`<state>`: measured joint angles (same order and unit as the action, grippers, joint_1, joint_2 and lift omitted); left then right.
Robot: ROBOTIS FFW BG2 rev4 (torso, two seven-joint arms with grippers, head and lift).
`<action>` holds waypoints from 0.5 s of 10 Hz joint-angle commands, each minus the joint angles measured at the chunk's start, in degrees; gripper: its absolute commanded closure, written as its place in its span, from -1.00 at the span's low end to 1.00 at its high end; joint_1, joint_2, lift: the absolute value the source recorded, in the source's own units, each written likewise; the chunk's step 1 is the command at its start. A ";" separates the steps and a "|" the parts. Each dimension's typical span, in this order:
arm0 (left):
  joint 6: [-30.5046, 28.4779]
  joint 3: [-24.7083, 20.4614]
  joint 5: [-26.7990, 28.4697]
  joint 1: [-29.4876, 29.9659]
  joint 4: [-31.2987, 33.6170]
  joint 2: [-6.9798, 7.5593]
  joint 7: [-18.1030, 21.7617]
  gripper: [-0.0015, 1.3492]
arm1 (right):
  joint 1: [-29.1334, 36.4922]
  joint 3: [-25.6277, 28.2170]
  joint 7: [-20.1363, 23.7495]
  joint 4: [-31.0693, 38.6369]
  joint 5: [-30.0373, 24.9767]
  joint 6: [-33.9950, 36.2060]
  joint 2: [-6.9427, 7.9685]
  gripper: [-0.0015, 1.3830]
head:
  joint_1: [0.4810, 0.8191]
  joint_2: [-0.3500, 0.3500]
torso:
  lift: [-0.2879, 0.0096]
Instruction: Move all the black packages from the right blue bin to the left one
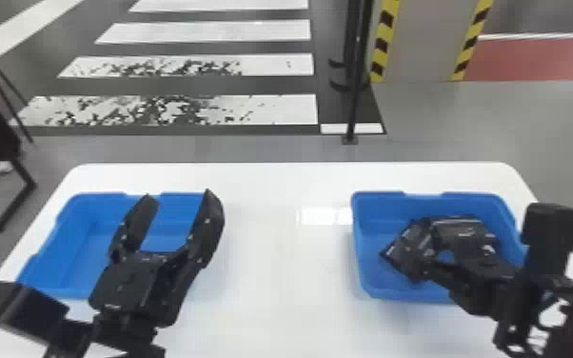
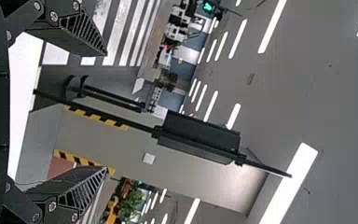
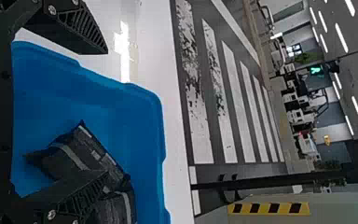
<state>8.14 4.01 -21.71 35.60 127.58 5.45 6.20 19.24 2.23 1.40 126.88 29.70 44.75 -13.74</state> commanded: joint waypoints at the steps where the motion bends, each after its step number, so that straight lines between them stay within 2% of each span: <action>1: -0.54 -0.01 -0.35 -0.02 -0.10 0.17 0.48 -0.72 | -2.37 -0.51 -0.17 -5.73 0.35 -1.02 0.38 -0.81 | 0.27 0.01 | 0.05; 5: -1.39 0.10 -0.80 -0.16 -0.52 0.17 1.01 -0.72 | -8.70 -1.20 -0.61 -15.16 0.92 2.07 0.21 -0.79 | 0.27 -0.07 | 0.05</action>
<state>6.77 4.11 -22.20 35.51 127.15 5.62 7.18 11.47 1.03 0.78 112.79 30.65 46.05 -13.47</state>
